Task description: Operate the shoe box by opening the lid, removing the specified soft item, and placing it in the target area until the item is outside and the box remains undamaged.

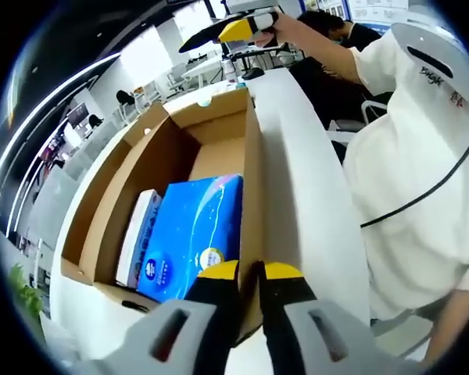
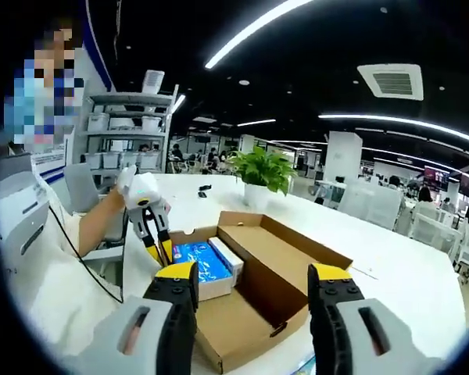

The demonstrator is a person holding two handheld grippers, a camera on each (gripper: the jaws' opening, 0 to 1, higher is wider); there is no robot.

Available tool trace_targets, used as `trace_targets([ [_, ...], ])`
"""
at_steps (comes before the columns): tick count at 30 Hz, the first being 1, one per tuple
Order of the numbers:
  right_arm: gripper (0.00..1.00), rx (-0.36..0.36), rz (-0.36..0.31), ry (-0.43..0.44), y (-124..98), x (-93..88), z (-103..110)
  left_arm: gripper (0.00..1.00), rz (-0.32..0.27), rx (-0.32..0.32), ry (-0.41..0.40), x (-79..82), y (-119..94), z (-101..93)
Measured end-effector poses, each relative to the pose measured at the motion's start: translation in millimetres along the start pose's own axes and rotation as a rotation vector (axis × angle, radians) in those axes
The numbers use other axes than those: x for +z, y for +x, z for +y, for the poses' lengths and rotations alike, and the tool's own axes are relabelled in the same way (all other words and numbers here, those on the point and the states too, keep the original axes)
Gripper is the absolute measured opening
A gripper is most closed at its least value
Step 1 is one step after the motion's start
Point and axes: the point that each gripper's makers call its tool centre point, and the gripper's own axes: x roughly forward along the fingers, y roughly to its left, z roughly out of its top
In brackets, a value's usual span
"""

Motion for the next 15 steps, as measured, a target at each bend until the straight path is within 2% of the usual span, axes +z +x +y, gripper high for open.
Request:
trace_targets([
  [7, 0.58, 0.052, 0.030, -0.043, 15, 6.1, 6, 0.07, 0.003, -0.014, -0.017, 0.1, 0, 0.8],
  [10, 0.57, 0.068, 0.035, -0.036, 19, 5.8, 7, 0.06, 0.019, -0.042, -0.087, -0.8, 0, 0.0],
  [13, 0.55, 0.081, 0.050, -0.049, 25, 4.0, 10, 0.06, 0.019, -0.042, -0.028, -0.2, 0, -2.1],
  [15, 0.55, 0.098, 0.050, -0.050, 27, 4.5, 12, 0.06, 0.020, -0.040, -0.051, -0.2, 0, -1.0],
])
